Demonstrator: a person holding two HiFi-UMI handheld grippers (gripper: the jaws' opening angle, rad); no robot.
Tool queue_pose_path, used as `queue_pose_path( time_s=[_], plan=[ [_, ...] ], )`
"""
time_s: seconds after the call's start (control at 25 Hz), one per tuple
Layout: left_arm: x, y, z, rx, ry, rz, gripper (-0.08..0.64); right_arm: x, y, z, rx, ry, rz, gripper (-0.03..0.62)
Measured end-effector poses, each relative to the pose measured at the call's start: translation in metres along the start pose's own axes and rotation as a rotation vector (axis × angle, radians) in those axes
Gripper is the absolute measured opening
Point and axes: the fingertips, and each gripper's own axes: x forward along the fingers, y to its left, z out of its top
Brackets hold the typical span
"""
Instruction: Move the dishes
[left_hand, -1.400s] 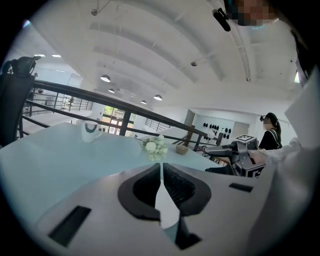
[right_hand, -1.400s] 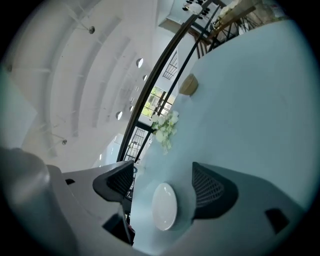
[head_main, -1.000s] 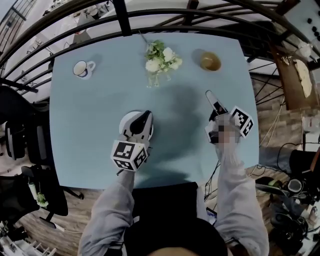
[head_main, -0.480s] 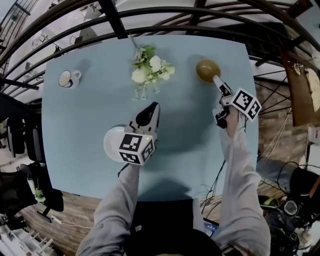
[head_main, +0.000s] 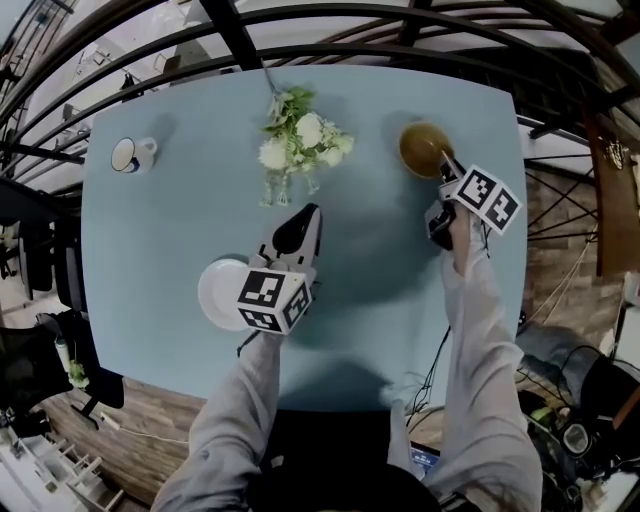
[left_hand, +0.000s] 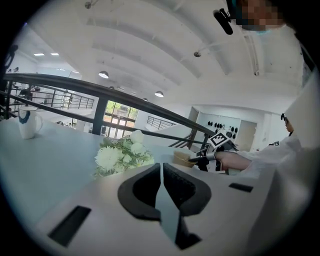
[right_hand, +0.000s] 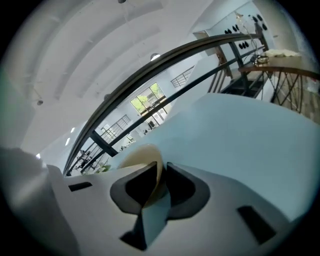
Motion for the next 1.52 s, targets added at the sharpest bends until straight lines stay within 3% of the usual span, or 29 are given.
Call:
queue_pose_path(
  time_s=[0.04, 0.12, 0.68, 1.2, 1.52],
  plan=[
    [0.0, -0.001, 0.0, 0.0, 0.001, 0.0, 0.031, 0.0, -0.004, 0.0, 0.006, 0.002, -0.023, 0.038],
    [-0.001, -0.003, -0.001, 0.002, 0.0, -0.002, 0.031, -0.001, -0.006, 0.0, 0.024, 0.004, -0.033, 0.026],
    [-0.036, 0.002, 0.011, 0.009, -0.026, -0.003, 0.031, -0.024, 0.016, -0.016, -0.004, 0.016, -0.024, 0.02],
    [-0.124, 0.039, 0.023, 0.026, -0.061, 0.012, 0.031, -0.066, 0.102, -0.065, -0.086, 0.028, 0.035, 0.02],
    [-0.193, 0.08, 0.017, 0.014, -0.06, 0.073, 0.031, -0.092, 0.182, -0.117, -0.227, 0.064, 0.111, 0.02]
  ],
)
